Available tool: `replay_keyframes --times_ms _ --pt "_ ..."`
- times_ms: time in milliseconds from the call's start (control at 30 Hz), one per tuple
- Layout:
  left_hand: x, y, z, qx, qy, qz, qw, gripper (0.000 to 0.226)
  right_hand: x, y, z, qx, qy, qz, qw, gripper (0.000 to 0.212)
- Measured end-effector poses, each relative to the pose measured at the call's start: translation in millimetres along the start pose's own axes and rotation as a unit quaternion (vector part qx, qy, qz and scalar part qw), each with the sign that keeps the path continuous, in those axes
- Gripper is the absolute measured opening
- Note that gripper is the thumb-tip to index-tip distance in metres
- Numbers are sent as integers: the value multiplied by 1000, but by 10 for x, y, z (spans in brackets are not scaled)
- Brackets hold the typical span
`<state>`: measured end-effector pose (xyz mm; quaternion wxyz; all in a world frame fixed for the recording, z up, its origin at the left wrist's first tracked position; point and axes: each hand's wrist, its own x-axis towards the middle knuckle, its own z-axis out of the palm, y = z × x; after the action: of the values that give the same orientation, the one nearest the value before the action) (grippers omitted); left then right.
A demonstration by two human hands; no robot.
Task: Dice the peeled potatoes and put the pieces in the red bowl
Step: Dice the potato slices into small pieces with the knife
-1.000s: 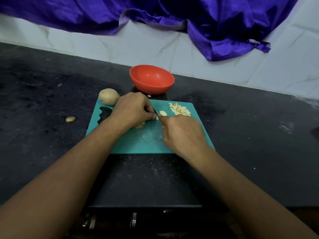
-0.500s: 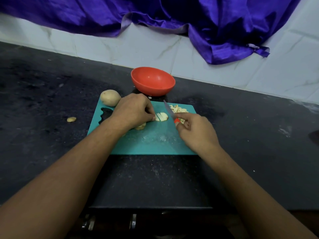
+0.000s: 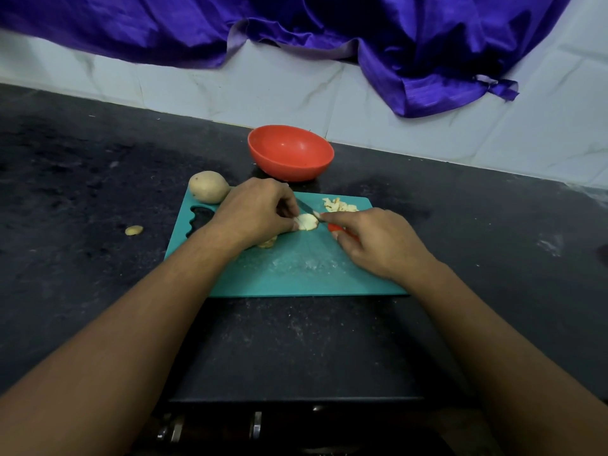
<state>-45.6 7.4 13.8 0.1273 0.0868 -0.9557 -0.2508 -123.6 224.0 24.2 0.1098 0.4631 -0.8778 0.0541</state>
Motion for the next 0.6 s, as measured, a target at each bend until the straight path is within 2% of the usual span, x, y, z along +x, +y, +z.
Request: replay_keyframes --times_ms 133,400,500,600 --pt "-1 -9 -1 -24 -11 19 999 27 -10 10 96 78 23 51 995 38" --pt "19 -6 38 -40 -6 50 998 26 -114 -57 329 182 137 153 962 34" --pt "62 -41 51 -22 -4 88 996 30 -130 -67 341 192 143 156 958 34" --pt "123 -34 43 -48 -56 120 990 36 -134 -67 318 195 146 155 957 35"
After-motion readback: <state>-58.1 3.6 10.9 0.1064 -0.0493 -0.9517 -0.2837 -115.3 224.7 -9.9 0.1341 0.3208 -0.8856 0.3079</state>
